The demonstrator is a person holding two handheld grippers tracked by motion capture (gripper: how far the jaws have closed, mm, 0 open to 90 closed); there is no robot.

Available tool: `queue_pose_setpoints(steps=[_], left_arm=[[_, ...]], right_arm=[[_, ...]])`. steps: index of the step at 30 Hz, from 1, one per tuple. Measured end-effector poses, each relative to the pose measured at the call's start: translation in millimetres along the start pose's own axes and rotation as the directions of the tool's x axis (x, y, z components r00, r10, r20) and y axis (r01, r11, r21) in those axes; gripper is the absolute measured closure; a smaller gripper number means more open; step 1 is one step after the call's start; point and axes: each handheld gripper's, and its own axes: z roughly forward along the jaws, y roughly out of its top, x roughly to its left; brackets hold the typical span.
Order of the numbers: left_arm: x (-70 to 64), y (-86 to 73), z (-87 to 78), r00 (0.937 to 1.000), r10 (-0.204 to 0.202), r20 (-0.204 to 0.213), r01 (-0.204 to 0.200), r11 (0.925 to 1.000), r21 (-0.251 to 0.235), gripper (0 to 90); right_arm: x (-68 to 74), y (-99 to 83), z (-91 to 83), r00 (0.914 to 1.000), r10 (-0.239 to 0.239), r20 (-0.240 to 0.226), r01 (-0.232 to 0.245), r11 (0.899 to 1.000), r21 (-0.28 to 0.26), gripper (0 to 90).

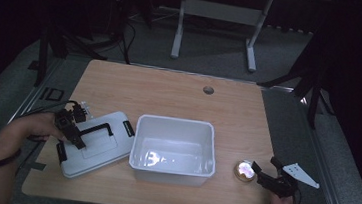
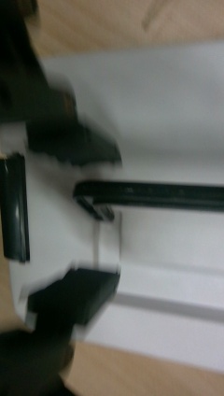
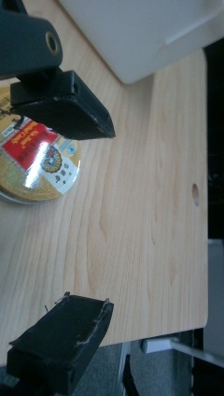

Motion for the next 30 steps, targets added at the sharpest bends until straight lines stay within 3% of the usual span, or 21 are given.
queue_pose_setpoints(steps=[2,4,7,11,19,20,21,24,29,30], left_arm=[[0.6,-1.0,-2.6,0.9995,0.006,0.03,-0.005,0.9999,-0.009,25.7],[0.0,-1.0,-4.0,0.9996,0.008,0.026,-0.007,0.9999,-0.015,25.4],[0.2,-0.9,-4.6,0.9995,0.012,0.029,-0.012,0.9998,-0.015,25.5],[0.5,-0.7,-5.0,0.9992,0.012,0.038,-0.012,0.9999,-0.01,25.5],[-0.6,-0.6,-7.1,0.999,0.013,0.044,-0.013,0.9999,0.004,25.5],[-0.6,-0.6,-7.1,0.999,0.013,0.044,-0.013,0.9999,0.004,25.5],[-0.8,-1.1,-7.0,0.999,0.014,0.043,-0.015,0.9998,0.011,25.5],[-1.2,-2.0,-6.8,0.999,0.013,0.044,-0.014,0.9998,0.017,25.5],[-0.8,-2.6,-6.2,0.9988,0.013,0.047,-0.014,0.9995,0.029,25.5],[-0.9,-2.5,-6.2,0.9989,0.014,0.045,-0.015,0.9994,0.031,25.5]], right_arm=[[-5.3,3.7,-0.5,0.9989,-0.029,-0.036,0.031,0.998,0.059,13.6],[-11.3,5.2,-0.4,0.9957,-0.051,-0.078,0.06,0.991,0.122,13.6],[-18.5,6.9,-1.0,0.9866,-0.071,-0.147,0.103,0.969,0.225,13.6],[-19.8,11.0,-3.4,0.9711,-0.131,-0.2,0.194,0.92,0.34,13.6],[-9.9,23.8,-4.0,0.9306,-0.243,-0.274,0.352,0.799,0.488,13.6],[-9.9,23.8,-4.0,0.9306,-0.243,-0.274,0.352,0.799,0.488,13.6],[-7.5,26.9,-3.2,0.9194,-0.263,-0.293,0.384,0.764,0.519,13.6],[-2.1,30.6,-1.4,0.9003,-0.285,-0.329,0.431,0.694,0.577,13.6],[7.2,35.8,2.2,0.8678,-0.299,-0.397,0.496,0.566,0.658,13.7],[8.9,36.8,2.9,0.8578,-0.306,-0.413,0.514,0.534,0.671,13.6]])
